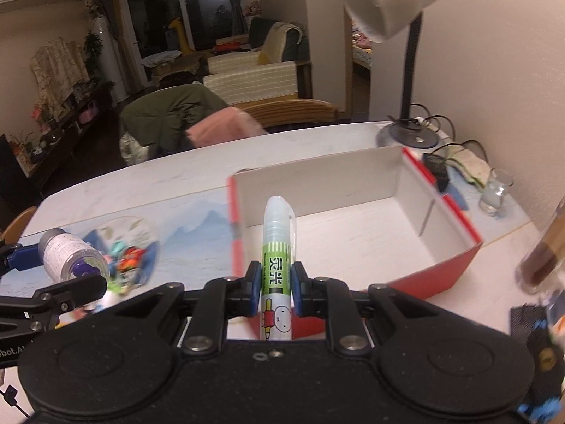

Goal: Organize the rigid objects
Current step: 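Carry the jar and glue stick with both grippers over the red shoebox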

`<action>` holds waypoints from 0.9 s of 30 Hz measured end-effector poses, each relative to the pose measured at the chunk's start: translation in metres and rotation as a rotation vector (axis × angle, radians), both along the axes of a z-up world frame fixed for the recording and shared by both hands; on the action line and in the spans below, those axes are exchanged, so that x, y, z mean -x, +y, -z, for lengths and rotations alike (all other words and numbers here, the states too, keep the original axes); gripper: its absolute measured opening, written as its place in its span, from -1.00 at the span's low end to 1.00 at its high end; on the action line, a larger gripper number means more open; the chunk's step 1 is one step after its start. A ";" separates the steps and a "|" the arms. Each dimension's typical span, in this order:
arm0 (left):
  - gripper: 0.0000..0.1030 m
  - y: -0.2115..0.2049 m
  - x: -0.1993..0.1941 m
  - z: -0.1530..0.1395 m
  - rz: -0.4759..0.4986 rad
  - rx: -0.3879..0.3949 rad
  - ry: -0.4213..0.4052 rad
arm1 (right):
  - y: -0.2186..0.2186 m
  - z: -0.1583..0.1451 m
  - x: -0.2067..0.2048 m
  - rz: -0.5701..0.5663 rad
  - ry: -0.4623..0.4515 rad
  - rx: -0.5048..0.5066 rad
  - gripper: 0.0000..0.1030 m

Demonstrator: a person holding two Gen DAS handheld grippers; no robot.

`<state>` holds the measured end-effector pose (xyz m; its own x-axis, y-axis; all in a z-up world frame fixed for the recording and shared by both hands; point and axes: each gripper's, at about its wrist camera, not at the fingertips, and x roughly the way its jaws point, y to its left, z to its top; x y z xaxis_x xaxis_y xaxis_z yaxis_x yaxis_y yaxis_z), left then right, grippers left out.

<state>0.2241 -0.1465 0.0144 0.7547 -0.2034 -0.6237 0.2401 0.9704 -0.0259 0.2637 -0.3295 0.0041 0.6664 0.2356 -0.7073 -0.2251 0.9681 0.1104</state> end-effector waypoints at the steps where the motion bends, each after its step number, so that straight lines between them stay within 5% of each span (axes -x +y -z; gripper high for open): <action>1: 0.33 -0.008 -0.007 0.002 0.005 -0.004 0.003 | -0.007 0.001 -0.008 0.003 0.003 0.001 -0.68; 13: 0.33 -0.097 -0.090 0.041 0.073 -0.084 0.067 | -0.071 0.031 -0.107 0.004 0.039 0.015 -0.67; 27: 0.33 -0.141 -0.163 0.095 0.108 -0.186 0.287 | -0.079 0.090 -0.161 -0.101 0.184 0.037 -0.67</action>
<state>0.3873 -0.2875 -0.0810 0.5234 -0.1356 -0.8412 0.3503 0.9342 0.0674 0.4248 -0.4082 -0.0864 0.4999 0.2661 -0.8242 -0.3007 0.9458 0.1230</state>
